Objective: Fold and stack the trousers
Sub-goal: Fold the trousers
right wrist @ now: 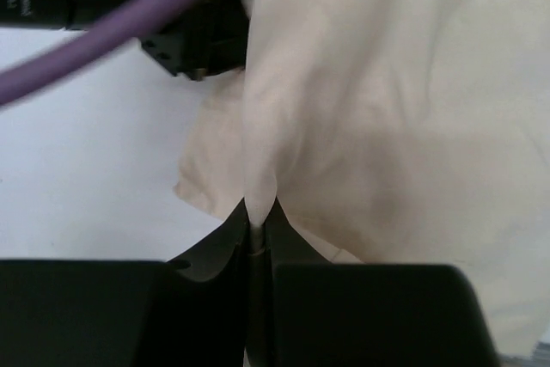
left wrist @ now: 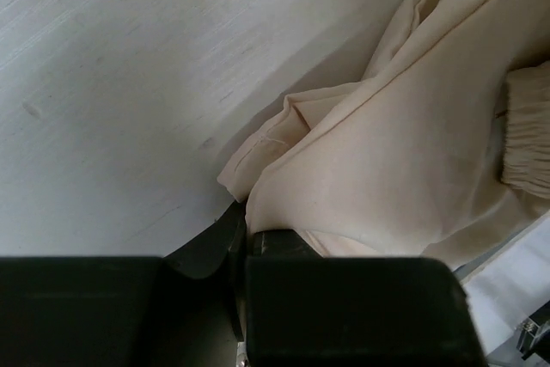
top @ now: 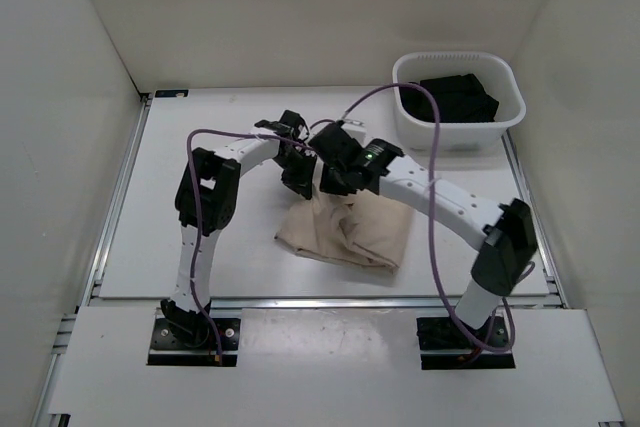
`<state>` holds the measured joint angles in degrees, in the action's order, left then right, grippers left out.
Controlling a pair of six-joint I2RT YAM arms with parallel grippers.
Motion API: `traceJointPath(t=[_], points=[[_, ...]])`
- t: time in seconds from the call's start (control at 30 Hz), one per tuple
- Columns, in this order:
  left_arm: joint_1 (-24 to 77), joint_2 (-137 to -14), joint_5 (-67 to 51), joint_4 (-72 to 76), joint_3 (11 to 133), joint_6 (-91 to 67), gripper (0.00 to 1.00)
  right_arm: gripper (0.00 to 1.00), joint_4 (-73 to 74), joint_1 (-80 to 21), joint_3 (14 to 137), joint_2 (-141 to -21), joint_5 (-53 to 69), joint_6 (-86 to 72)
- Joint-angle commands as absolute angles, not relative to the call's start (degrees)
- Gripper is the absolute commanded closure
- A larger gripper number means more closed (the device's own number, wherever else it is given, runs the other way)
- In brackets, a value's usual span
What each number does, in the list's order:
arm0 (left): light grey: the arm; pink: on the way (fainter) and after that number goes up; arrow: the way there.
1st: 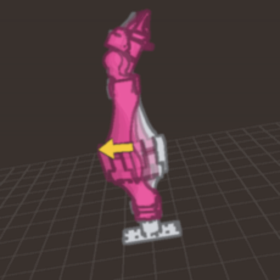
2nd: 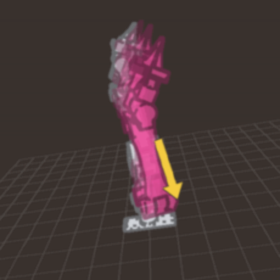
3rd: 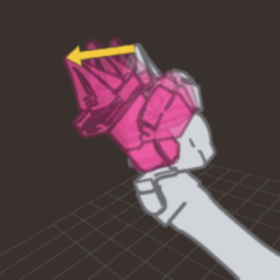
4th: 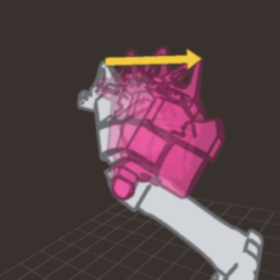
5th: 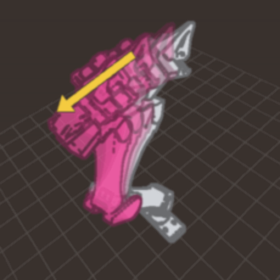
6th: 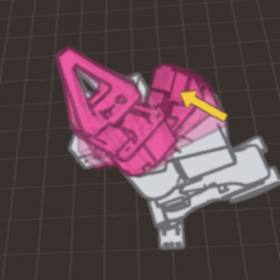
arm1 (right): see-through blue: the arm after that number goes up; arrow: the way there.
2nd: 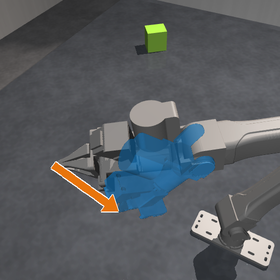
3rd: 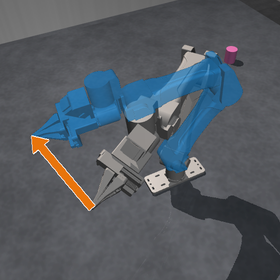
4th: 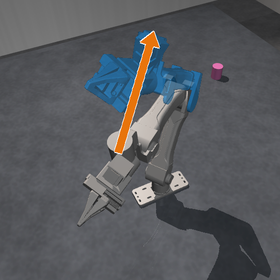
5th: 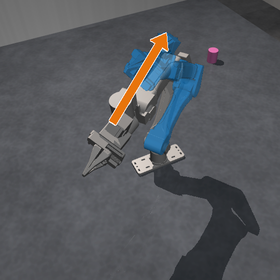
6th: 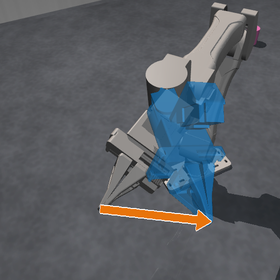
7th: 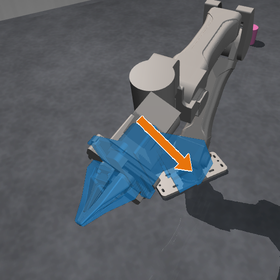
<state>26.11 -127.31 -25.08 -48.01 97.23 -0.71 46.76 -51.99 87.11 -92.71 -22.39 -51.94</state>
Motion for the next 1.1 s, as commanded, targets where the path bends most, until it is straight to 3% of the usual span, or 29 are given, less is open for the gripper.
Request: traceJointPath(t=[0.0,0.07,0.13,0.17,0.2,0.23,0.3,0.4,0.43,0.53,0.7,0.8,0.83,0.97,1.07], points=[[25.05,-126.56,-25.93,-48.96,96.5,0.0,0.86,1.0,42.1,-53.53,94.82,-99.74,-18.12,-48.43],[24.43,-126.04,-25.4,-48.96,96.5,0.0,0.86,1.0,40.7,-53.53,97.55,-104.65,-13.92,-46.86],[22.68,-126.04,-22.16,-48.96,96.5,0.0,0.8,1.0,37.98,-54.05,100.36,-107.56,-10.91,-46.05],[22.15,-126.04,-20.84,-48.96,96.5,0.0,0.72,0.94,37.19,-54.57,101.15,-110.36,-9.68,-45.53],[21.1,-125.43,-19.26,-48.96,96.5,0.0,0.67,0.76,36.66,-54.58,101.86,-111.7,-7.93,-45.01],[20.31,-125.42,-16.12,-49.56,95.89,0.0,0.6,0.68,36.65,-54.58,102.47,-112.84,-5.39,-44.48],[18.47,-124.02,-13.2,-49.57,95.89,0.0,0.39,0.53,36.65,-55.28,103.1,-114.61,-4.04,-43.42],[14.07,-122.26,-9.06,-50.19,95.27,0.0,0.3,0.32,34.63,-55.99,101.69,-114.62,-1.51,-39.92],[12.06,-120.6,-6.7,-50.19,94.58,0.0,0.26,0.3,34.02,-56.51,100.99,-114.0,-0.54,-38.77],[7.93,-116.3,-2.65,-50.19,93.16,0.0,0.24,0.3,34.71,-57.66,101.6,-111.72,-0.87,-36.31],[7.98,-104.35,-2.55,-50.19,89.74,0.0,0.22,0.33,41.29,-56.35,92.04,-97.23,-18.07,-46.99],[14.84,-95.91,-5.79,-50.19,85.62,0.0,0.2,0.47,44.99,-52.4,80.89,-89.84,-23.29,-55.27],[16.33,-94.15,-8.06,-50.19,84.21,0.0,0.2,0.6,43.96,-51.25,77.81,-86.78,-23.29,-55.81],[25.81,-90.79,-16.61,-48.26,75.52,0.0,0.2,0.87,31.49,-43.27,61.64,-83.94,-11.9,-52.56],[28.47,-92.19,-18.02,-44.92,69.01,0.0,0.21,0.97,22.95,-41.84,52.84,-83.32,-8.17,-52.56]])
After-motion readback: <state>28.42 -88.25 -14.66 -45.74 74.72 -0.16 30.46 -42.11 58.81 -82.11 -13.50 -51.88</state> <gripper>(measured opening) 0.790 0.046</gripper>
